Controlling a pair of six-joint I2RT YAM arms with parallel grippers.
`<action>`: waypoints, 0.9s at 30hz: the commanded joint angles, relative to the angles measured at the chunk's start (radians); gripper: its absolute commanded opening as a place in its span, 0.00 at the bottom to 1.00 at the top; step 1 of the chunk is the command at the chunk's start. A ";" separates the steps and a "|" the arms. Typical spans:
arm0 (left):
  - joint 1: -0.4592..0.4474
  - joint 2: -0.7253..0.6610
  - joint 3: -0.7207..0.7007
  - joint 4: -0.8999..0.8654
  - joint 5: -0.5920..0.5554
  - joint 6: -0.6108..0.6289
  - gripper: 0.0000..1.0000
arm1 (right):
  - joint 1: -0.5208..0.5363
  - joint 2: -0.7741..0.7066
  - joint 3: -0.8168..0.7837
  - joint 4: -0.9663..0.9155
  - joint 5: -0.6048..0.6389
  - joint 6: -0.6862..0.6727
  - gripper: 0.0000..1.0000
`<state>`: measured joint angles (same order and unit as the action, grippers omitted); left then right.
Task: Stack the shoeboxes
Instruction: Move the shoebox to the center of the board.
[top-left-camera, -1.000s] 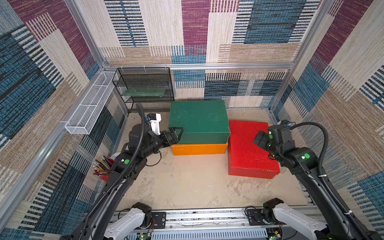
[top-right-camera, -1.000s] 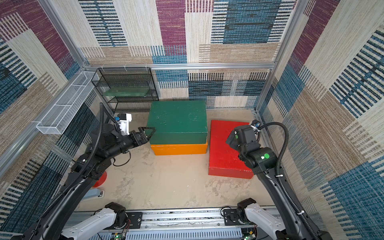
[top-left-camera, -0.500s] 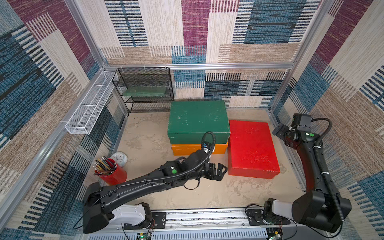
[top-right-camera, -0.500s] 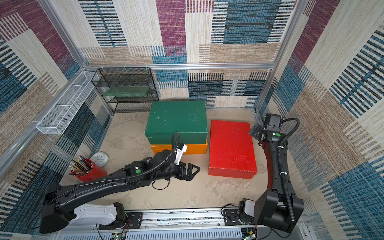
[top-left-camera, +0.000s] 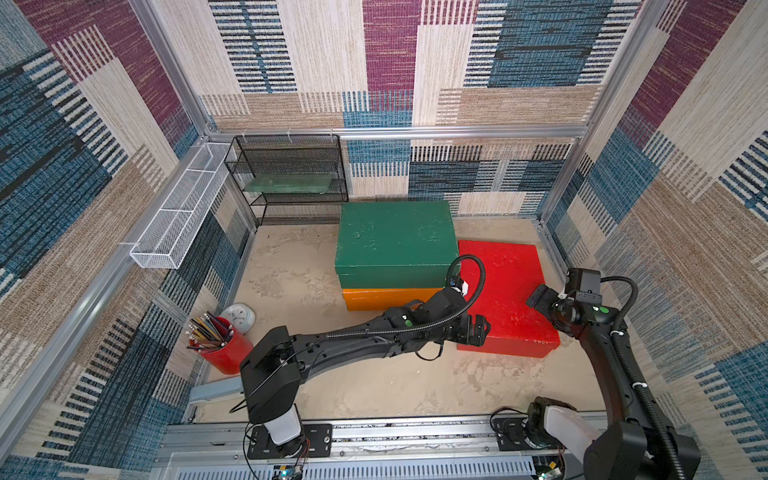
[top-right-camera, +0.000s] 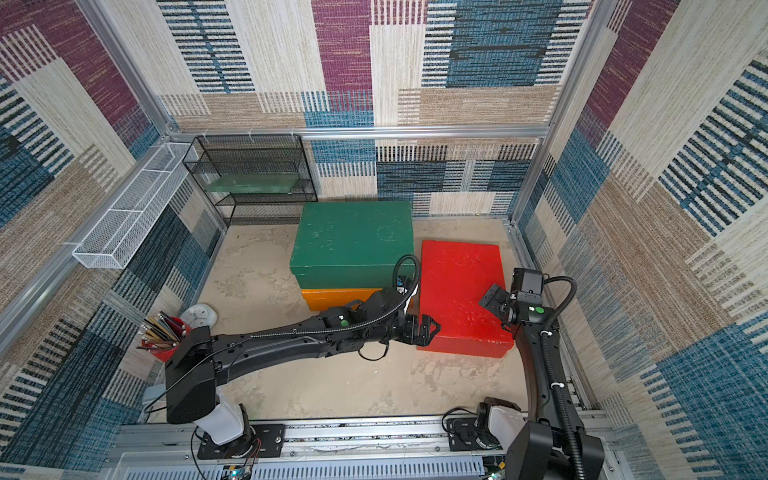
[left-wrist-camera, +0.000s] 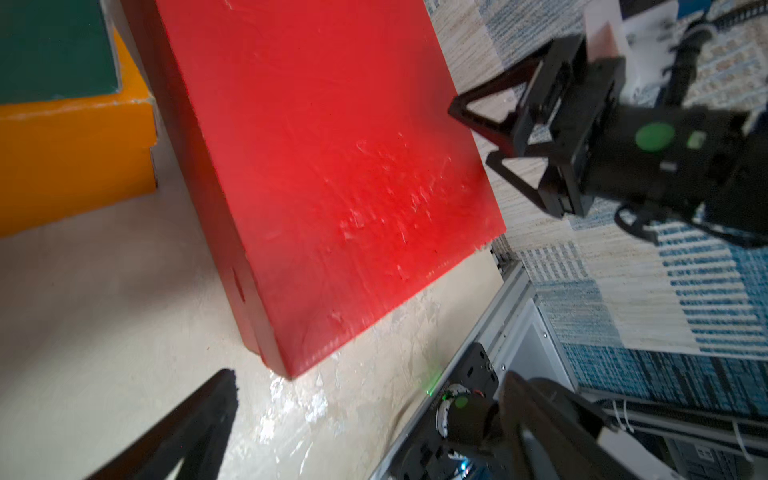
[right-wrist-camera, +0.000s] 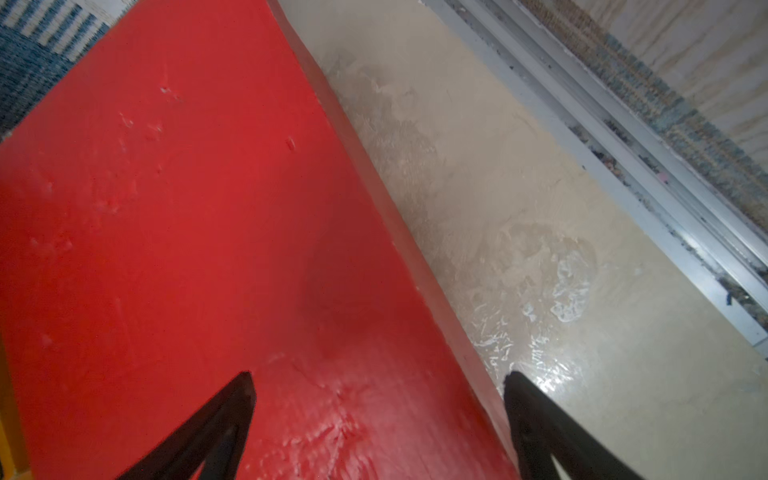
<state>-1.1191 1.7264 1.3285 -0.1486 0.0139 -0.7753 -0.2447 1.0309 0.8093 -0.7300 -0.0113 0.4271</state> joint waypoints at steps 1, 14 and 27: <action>0.009 0.049 0.048 0.019 0.035 -0.008 1.00 | 0.015 -0.023 -0.020 0.021 0.016 0.022 0.95; 0.026 0.181 0.120 0.033 0.089 -0.035 0.99 | 0.084 -0.072 -0.028 -0.018 0.076 0.081 0.95; 0.041 0.274 0.258 -0.034 0.132 0.012 0.98 | 0.276 -0.138 -0.060 -0.105 0.160 0.211 0.95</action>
<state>-1.0817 1.9854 1.5581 -0.1932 0.0990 -0.7883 0.0044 0.9085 0.7387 -0.7395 0.1486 0.5762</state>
